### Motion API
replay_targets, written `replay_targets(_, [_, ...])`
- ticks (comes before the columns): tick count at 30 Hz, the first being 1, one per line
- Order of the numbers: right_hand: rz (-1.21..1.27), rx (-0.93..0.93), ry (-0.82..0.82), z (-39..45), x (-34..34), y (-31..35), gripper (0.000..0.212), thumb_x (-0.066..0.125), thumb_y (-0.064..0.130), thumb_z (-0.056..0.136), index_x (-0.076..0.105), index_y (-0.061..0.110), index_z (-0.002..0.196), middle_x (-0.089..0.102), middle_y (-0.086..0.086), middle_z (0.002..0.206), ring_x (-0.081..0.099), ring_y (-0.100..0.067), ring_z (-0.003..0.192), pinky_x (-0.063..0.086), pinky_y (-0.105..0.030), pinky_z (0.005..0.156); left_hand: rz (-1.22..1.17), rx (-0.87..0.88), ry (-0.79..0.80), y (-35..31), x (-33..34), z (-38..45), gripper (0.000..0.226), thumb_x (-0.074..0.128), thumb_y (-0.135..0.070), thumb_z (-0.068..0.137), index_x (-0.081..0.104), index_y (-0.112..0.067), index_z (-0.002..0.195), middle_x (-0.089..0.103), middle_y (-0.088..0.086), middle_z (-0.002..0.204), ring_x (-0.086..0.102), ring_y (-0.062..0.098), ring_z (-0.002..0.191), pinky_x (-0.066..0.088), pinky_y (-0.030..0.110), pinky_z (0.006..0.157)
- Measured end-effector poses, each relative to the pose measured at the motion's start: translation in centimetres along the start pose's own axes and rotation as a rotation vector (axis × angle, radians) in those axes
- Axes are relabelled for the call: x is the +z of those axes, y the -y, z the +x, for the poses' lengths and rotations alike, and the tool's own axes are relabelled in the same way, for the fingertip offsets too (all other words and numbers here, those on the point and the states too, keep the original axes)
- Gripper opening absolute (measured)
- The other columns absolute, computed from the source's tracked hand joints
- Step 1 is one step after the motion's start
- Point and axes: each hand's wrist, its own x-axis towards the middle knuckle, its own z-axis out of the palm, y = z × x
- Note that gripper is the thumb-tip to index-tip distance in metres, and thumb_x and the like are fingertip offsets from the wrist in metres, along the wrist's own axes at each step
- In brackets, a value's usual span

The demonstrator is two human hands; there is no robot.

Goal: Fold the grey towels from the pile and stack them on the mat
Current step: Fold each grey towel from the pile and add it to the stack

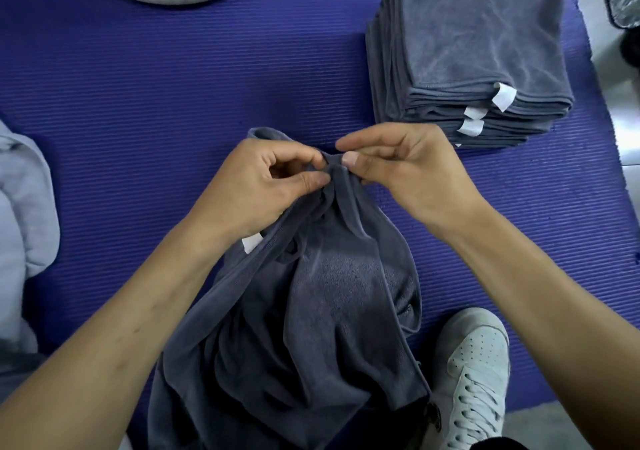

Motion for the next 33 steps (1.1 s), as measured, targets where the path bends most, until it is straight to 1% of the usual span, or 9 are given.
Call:
replay_targets(3, [-0.018,-0.020,0.042,-0.3,-0.2,0.0,0.018,0.069,0.000,0.088,0.072,0.007,0.104,0.076,-0.001,0.086,0.073,-0.009,0.082,0.053,-0.017,0.076,0.003,-0.014,-0.016,0.0,0.0,0.0,0.005,0.075,-0.026,0.085,0.076,-0.027,0.090,0.071,0.018,0.091,0.066,0.037,0.089,0.053,0.052,0.082])
replay_targets(8, [-0.035,-0.064,0.054,-0.6,-0.3,-0.3,0.024,0.074,-0.001,0.083,0.072,0.013,0.102,0.077,-0.004,0.093,0.073,-0.014,0.090,0.055,-0.022,0.085,-0.013,-0.036,-0.038,0.1,-0.1,0.0,0.006,0.075,-0.023,0.086,0.076,-0.022,0.092,0.071,0.018,0.092,0.066,0.040,0.090,0.053,0.058,0.083])
replay_targets(13, [-0.079,-0.135,0.015,-0.8,0.4,-0.5,0.022,0.081,0.008,0.078,0.073,0.019,0.095,0.076,0.005,0.085,0.073,-0.010,0.082,0.055,-0.020,0.078,-0.019,-0.042,-0.036,0.2,-0.1,-0.1,0.010,0.074,-0.023,0.086,0.076,-0.020,0.095,0.072,0.015,0.095,0.067,0.036,0.093,0.053,0.053,0.085])
replay_targets(18, [-0.165,-0.168,-0.055,-0.5,0.8,-0.5,0.012,0.079,0.008,0.082,0.075,0.014,0.091,0.074,0.009,0.079,0.071,-0.004,0.074,0.053,-0.015,0.072,-0.031,-0.035,-0.046,0.2,0.2,-0.1,0.010,0.074,-0.024,0.086,0.076,-0.019,0.094,0.070,0.020,0.093,0.065,0.040,0.091,0.052,0.055,0.082])
replay_targets(23, [-0.174,-0.142,-0.040,-0.5,0.9,-0.3,0.010,0.078,0.009,0.083,0.075,0.012,0.092,0.075,0.010,0.079,0.071,-0.002,0.073,0.052,-0.012,0.070,-0.042,-0.036,-0.055,0.5,0.3,0.0,0.007,0.076,-0.024,0.084,0.076,-0.022,0.091,0.070,0.019,0.093,0.064,0.040,0.091,0.052,0.054,0.083])
replay_targets(26, [-0.225,-0.136,-0.051,-0.4,0.9,-0.2,0.008,0.078,0.012,0.083,0.076,0.018,0.089,0.074,0.012,0.077,0.069,0.002,0.072,0.050,-0.010,0.068,-0.048,-0.038,-0.065,0.6,0.5,0.0,0.007,0.076,-0.023,0.083,0.076,-0.024,0.090,0.071,0.014,0.088,0.066,0.035,0.084,0.057,0.043,0.080])
replay_targets(28, [-0.303,-0.139,-0.074,-0.3,1.0,-0.2,0.006,0.076,0.015,0.085,0.076,0.020,0.087,0.072,0.011,0.075,0.065,0.002,0.070,0.048,-0.009,0.067,-0.048,-0.053,-0.091,0.9,0.6,0.1,0.008,0.076,-0.021,0.084,0.075,-0.023,0.091,0.069,0.003,0.078,0.063,0.021,0.070,0.055,0.028,0.071])
replay_targets(30, [-0.367,-0.129,-0.093,-0.2,1.1,-0.4,0.003,0.075,0.017,0.086,0.075,0.020,0.087,0.069,0.010,0.074,0.063,0.000,0.068,0.047,-0.011,0.066,-0.065,-0.096,-0.138,1.2,0.8,0.0,0.015,0.076,-0.019,0.085,0.073,-0.021,0.099,0.068,-0.007,0.074,0.062,0.005,0.065,0.051,0.018,0.064])
replay_targets(33, [-0.428,-0.114,-0.126,-0.2,1.2,-0.8,0.003,0.073,0.019,0.087,0.072,0.021,0.087,0.067,0.012,0.075,0.065,-0.002,0.070,0.051,-0.014,0.066,-0.065,-0.211,-0.207,1.8,0.9,-0.2,0.026,0.075,-0.024,0.086,0.070,-0.024,0.112,0.073,-0.008,0.078,0.069,0.001,0.070,0.053,0.017,0.065])
